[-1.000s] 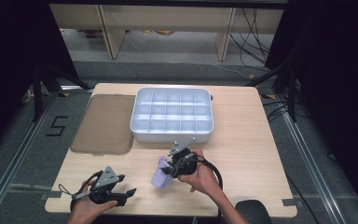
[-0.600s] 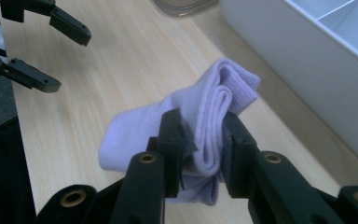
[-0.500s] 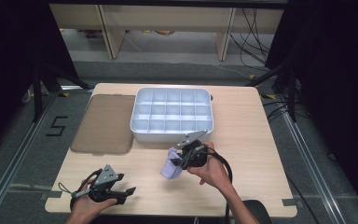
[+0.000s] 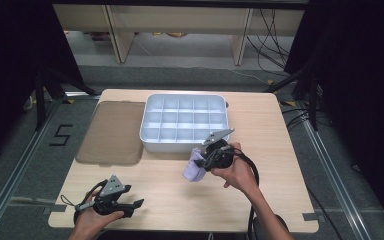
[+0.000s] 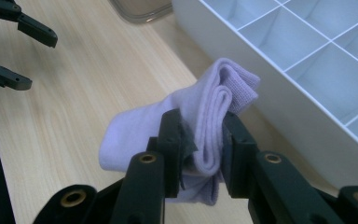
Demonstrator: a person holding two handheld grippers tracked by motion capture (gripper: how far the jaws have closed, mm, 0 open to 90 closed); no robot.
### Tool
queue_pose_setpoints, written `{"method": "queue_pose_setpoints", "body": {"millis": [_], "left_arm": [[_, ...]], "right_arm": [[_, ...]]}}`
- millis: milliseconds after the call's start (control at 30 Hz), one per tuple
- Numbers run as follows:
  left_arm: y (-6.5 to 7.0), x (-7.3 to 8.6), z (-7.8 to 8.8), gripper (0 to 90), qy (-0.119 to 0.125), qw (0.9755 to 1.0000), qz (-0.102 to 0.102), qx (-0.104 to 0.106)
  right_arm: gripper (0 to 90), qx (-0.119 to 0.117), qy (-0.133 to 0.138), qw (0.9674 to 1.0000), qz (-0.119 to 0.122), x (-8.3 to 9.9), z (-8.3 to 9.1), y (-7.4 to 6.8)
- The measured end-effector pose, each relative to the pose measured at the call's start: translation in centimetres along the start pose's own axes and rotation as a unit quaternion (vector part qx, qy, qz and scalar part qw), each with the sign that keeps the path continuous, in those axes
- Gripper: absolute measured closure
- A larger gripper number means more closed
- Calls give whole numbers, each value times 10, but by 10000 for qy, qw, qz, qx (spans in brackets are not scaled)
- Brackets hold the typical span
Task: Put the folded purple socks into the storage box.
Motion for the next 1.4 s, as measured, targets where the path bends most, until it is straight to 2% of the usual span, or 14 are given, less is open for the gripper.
{"method": "queue_pose_setpoints", "body": {"millis": [233,267,333,367,400,433,500,633,767,900,1033,1133,1333,1400], "left_arm": [[-1,-1,1,300,-15,10000,-41,-8],[-2,-1,2,295,-43,10000,-88,0],[-2,-1,2,288,18,10000,-33,-39],[-1,0,1,284,54,10000,44,-45],[-3,0,1,282,25,10000,-11,-84],[-3,-1,1,279,25,10000,-31,-88],[-5,0,1,275,-19,9998,-77,-175],[-4,-1,2,266,47,9999,10,-153],[-7,0,3,258,10,9997,-123,-201],[-7,0,3,255,16,9996,-133,-244],[-7,-1,3,255,-1,9996,-145,-236],[-7,-1,3,255,9,9996,-140,-248],[-7,-1,3,255,-1,9996,-144,-249],[-7,-1,3,255,0,9996,-146,-244]], "right_arm": [[732,108,-92,9999,-57,-8,11,12],[732,137,28,9998,141,-10,10,16],[732,185,-114,9995,-248,-14,15,16],[732,186,-134,9994,-250,-15,17,17],[732,224,-30,9997,-40,-17,17,23],[732,213,-62,9998,12,-20,19,26],[731,306,-37,9995,-43,-24,23,29],[732,419,3,9990,-161,-32,31,37],[731,542,17,9982,-264,-38,40,46],[731,629,72,9979,-112,-42,44,58],[731,729,33,9972,-164,-43,44,68],[731,825,46,9958,-392,-44,41,74],[731,942,11,9941,-537,-49,39,89],[731,1014,15,9937,-476,-50,37,94]]}}
Point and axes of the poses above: each handheld gripper's, and its own axes: z roughly backward along the jaws, x roughly out of its underside, y roughly to its right, the point moved 2 cm from there along -z, roughly forward along the jaws, and after that the axes turned 7 degrees about -z, right-handed, at the moved point
